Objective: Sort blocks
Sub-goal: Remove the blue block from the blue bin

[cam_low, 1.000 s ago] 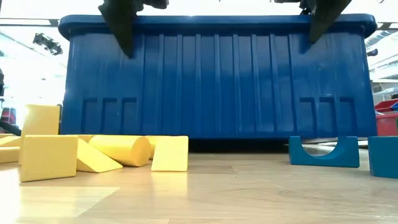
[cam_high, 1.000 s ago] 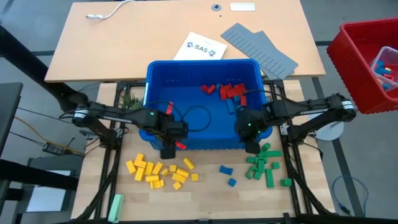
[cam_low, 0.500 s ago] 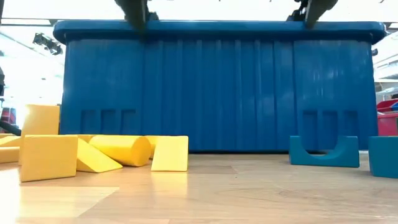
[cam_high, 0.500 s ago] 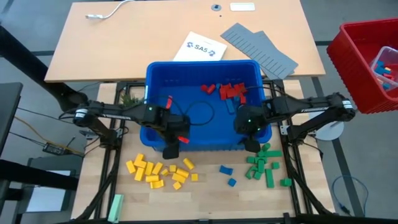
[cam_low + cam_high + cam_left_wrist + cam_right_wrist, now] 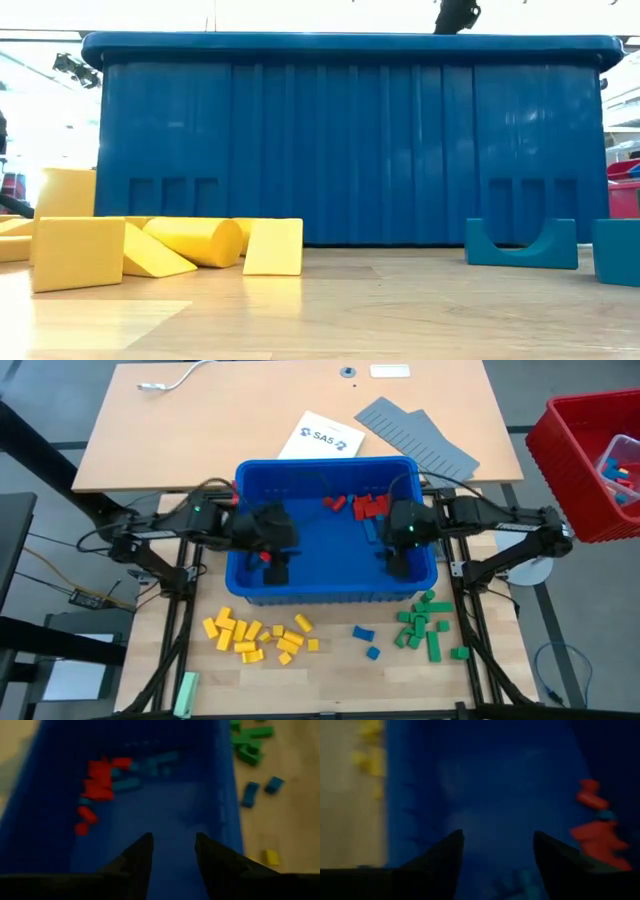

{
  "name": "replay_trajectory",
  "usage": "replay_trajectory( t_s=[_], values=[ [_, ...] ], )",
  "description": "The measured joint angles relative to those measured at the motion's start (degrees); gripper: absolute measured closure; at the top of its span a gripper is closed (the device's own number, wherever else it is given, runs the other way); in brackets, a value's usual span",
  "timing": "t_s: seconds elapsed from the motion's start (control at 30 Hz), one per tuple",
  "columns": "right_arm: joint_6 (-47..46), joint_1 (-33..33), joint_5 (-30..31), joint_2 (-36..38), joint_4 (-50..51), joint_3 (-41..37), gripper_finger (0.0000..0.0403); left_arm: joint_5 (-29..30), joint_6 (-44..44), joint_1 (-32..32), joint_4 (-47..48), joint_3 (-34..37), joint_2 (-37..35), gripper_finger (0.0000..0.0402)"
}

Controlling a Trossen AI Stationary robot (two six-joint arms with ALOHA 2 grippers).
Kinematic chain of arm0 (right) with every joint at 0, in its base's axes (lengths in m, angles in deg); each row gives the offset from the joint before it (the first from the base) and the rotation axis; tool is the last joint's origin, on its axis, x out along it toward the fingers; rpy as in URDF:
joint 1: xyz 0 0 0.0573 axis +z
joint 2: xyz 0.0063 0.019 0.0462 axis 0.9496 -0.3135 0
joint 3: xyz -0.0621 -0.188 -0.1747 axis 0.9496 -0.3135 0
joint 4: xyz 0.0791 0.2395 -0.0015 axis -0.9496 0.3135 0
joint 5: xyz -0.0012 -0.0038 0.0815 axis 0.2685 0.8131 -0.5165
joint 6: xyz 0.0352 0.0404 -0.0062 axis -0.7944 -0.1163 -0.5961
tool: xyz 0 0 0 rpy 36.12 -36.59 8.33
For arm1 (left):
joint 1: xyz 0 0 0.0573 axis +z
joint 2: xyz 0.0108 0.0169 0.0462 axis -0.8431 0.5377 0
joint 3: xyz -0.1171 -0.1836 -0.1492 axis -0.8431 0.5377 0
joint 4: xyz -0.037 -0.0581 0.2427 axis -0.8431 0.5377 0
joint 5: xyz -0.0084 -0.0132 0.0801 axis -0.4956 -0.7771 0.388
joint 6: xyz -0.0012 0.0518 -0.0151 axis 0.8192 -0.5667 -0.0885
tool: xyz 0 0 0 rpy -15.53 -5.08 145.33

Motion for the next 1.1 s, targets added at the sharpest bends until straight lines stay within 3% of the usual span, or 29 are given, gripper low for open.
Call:
replay_trajectory(
  t_s=[0.17, 0.47, 0.7, 1.1],
  values=[
    [6.61, -8.54, 0.74, -0.03, -1.37, -3.21, 0.0182, 0.82, -2.83, 4.36, -3.72, 4.73, -4.46, 0.0244],
    [20.98, -26.09, -6.1, -0.58, -14.49, -13.45, 0.0187, 0.43, -6.57, 12.51, -20.76, 17.63, -10.51, 0.0243],
    [27.35, -34.09, -9.55, -8.43, -16.84, -16.1, 0.0188, 0.45, -8.14, 15.3, -22.98, 18.83, -10.77, 0.0243],
    [3.09, -35.66, -13.37, -25.36, -17.14, -15.6, 0.0195, 0.64, -13.69, 19.0, -21.86, 18.85, -10.36, 0.0243]
  ],
)
